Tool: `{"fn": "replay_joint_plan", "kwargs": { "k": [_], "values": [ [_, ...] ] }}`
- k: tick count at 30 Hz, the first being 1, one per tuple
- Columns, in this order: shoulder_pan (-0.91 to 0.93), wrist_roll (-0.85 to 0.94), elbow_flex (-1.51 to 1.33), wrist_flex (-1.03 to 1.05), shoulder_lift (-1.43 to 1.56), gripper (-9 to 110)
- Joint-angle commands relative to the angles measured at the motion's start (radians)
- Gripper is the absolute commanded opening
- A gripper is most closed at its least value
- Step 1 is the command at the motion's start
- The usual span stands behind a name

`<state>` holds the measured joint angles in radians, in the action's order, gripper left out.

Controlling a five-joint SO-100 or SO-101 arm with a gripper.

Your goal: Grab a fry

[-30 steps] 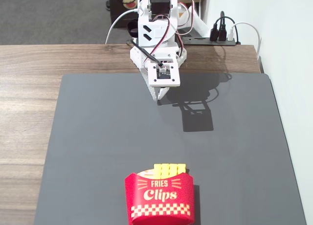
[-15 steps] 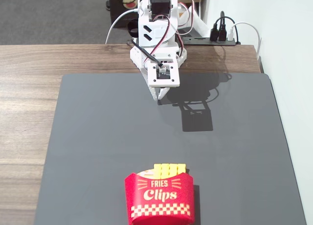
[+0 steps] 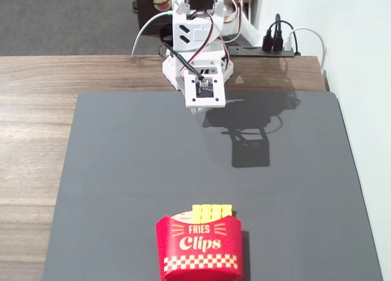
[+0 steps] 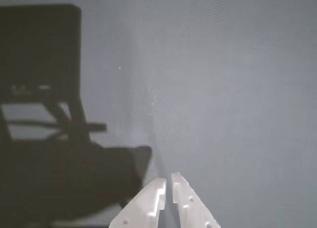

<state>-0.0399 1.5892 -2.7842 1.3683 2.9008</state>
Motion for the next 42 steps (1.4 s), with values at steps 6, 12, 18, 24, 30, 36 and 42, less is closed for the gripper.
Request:
{"fn": "replay_joint_plan", "kwargs": {
  "k": [6, 12, 18, 24, 30, 36, 42],
  "values": [
    [-0.034, -0.017, 0.285, 0.011, -0.265, 1],
    [-0.074, -0.044, 0.459, -0.014, -0.451, 1],
    [-0.071, -0.048, 0.657, -0.052, -0.652, 1],
    [-0.069, -0.048, 0.839, -0.081, -0.864, 11],
    [-0.058, -0.038, 1.042, -0.092, -1.098, 36],
    [-0.058, -0.04, 1.21, -0.143, -1.307, 40],
    [-0.077, -0.064, 1.358, -0.163, -1.489, 40]
  ]
}}
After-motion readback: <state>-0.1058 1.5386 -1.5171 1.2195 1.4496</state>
